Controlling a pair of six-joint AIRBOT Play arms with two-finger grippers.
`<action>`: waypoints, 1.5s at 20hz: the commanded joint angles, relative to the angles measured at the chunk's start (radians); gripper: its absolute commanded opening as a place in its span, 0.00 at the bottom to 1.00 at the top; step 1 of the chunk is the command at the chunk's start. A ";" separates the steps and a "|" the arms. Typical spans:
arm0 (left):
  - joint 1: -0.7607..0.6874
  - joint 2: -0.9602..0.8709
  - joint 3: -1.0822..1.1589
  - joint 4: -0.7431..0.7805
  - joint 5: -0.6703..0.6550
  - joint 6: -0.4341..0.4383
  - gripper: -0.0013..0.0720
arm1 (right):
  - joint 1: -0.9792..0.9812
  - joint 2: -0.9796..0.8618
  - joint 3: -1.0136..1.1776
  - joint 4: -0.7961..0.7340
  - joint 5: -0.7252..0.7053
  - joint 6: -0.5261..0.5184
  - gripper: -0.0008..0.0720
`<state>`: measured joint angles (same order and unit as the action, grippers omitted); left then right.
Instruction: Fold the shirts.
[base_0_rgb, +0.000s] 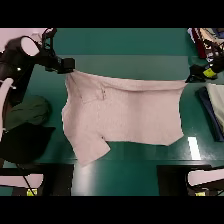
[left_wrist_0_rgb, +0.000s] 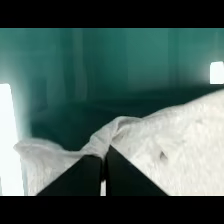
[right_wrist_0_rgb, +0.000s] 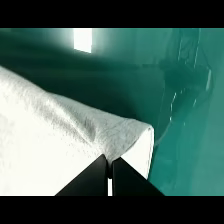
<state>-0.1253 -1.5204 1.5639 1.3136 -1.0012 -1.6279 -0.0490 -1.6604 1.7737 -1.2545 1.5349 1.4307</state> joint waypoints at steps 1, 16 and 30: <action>0.026 -0.058 -0.008 -0.015 0.276 0.005 0.05 | -0.016 -0.135 0.132 0.089 -0.104 0.002 0.03; 0.082 -0.058 -0.168 -0.048 -0.014 0.229 0.05 | -0.007 -0.056 -0.140 0.102 -0.271 -0.016 0.03; 0.082 0.116 -0.359 0.019 -0.189 0.112 0.67 | -0.034 0.104 -0.260 0.109 -0.133 -0.054 0.57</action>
<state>-0.0433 -1.4803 1.2858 1.3087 -1.1248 -1.4887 -0.0570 -1.6318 1.5692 -1.1458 1.3540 1.4010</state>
